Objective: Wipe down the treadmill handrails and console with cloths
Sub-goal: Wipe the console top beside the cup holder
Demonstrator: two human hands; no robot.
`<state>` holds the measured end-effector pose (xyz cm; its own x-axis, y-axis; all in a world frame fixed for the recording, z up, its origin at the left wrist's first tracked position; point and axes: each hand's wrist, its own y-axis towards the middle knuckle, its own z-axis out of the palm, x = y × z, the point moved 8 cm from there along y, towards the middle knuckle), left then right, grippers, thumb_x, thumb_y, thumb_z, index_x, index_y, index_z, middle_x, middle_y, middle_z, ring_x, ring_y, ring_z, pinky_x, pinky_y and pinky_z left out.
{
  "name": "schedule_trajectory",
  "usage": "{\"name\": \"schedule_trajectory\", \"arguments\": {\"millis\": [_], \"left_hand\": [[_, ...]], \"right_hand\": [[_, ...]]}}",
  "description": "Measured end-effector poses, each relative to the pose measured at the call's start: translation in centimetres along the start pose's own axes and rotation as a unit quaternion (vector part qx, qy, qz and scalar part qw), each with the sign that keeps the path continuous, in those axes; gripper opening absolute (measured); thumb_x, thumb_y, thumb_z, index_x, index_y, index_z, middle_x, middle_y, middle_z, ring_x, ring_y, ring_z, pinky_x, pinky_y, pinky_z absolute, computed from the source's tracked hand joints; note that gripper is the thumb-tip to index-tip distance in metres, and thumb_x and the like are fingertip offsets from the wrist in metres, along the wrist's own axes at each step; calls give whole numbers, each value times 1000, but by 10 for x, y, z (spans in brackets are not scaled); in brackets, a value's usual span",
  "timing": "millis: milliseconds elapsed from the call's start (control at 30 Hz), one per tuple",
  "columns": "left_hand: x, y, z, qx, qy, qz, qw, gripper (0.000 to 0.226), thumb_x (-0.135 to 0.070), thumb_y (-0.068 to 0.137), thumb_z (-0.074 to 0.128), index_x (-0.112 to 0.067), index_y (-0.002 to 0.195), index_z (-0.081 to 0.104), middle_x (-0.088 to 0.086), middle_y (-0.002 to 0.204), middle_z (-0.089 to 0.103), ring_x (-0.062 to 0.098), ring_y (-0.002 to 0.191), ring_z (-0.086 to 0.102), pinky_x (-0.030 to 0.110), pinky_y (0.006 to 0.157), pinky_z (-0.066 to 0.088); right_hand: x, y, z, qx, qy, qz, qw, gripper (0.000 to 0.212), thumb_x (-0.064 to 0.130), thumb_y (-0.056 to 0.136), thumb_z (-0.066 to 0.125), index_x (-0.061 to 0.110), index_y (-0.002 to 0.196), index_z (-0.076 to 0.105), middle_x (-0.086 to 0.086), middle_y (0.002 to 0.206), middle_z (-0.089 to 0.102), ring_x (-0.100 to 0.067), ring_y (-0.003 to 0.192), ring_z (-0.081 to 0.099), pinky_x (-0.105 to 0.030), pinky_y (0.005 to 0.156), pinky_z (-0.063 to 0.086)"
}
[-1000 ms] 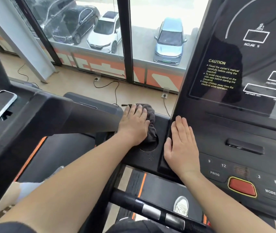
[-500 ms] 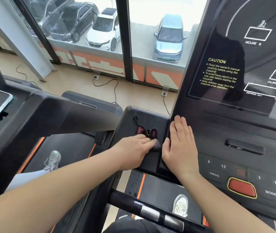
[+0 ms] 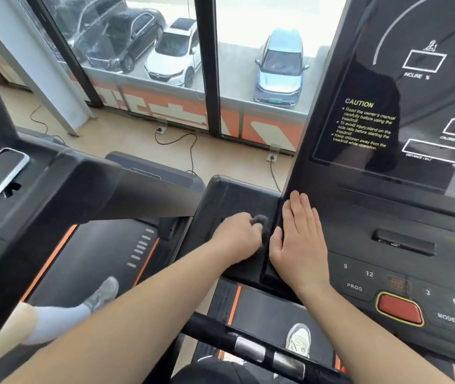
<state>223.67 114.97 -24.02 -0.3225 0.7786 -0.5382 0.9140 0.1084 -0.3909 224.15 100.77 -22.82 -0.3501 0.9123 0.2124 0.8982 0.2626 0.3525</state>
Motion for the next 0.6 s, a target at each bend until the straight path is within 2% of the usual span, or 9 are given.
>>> {"name": "schedule_trajectory", "arguments": {"millis": [100,200,267,300,367,433,467,533,600], "left_hand": [[-20,-32,19,-27,213,148,965,35,-15,98,52,-12,133,51,7,126,55,29,118,57,44,88,51],[-4,-55,10,-72,257,338,903,56,4,82,64,-2,137,56,14,135,61,30,125,60,40,89,59],[12,-63,-3,-116,296,390,864,56,6,75,64,0,131,64,18,137,63,30,126,63,37,94,59],[15,-61,-17,-151,293,380,864,52,4,78,57,0,129,66,20,136,64,30,124,64,37,95,59],[13,-54,-59,-254,224,293,894,50,2,82,48,0,129,66,21,131,67,32,111,71,40,84,62],[13,-48,-92,-323,119,200,917,41,-3,91,56,-3,131,63,18,123,71,36,97,74,41,72,62],[10,-47,-98,-336,96,182,919,38,-9,95,59,-5,133,62,16,121,73,35,98,72,41,74,59],[-1,-43,-82,-315,124,205,918,38,-21,99,56,-6,134,60,14,121,71,33,106,68,42,88,54],[-4,-26,-37,-191,225,233,927,51,-34,102,41,-4,142,52,19,133,62,38,122,57,46,108,44]], "right_hand": [[-1,0,0,4,-3,1,1000,61,22,94,43,-2,150,43,-13,166,27,-26,157,17,-47,127,19],[-1,-2,0,1,2,-4,1000,60,23,96,41,-2,151,42,-12,167,26,-25,157,16,-47,127,19],[0,-1,0,-2,6,-5,1000,60,24,96,41,-2,151,42,-12,166,27,-25,157,17,-47,127,19],[0,-1,0,-3,7,-4,1000,60,24,96,41,-2,150,43,-12,166,27,-25,157,18,-48,126,20],[-1,-1,0,-5,7,-2,1000,59,24,97,40,-2,150,44,-12,166,28,-26,156,19,-49,126,21],[-1,-1,-1,-6,11,-2,1000,59,24,97,38,-2,149,44,-13,165,29,-26,156,19,-50,125,23],[-1,-2,-2,-5,13,-3,1000,59,24,97,38,-2,149,44,-12,165,29,-26,156,19,-50,125,23],[-1,-2,-2,-2,11,-3,1000,59,24,97,38,-2,150,44,-12,166,29,-26,156,18,-50,125,24],[0,-1,-1,2,9,-4,1000,59,24,97,38,-2,150,44,-12,166,28,-25,157,18,-50,125,23]]}}
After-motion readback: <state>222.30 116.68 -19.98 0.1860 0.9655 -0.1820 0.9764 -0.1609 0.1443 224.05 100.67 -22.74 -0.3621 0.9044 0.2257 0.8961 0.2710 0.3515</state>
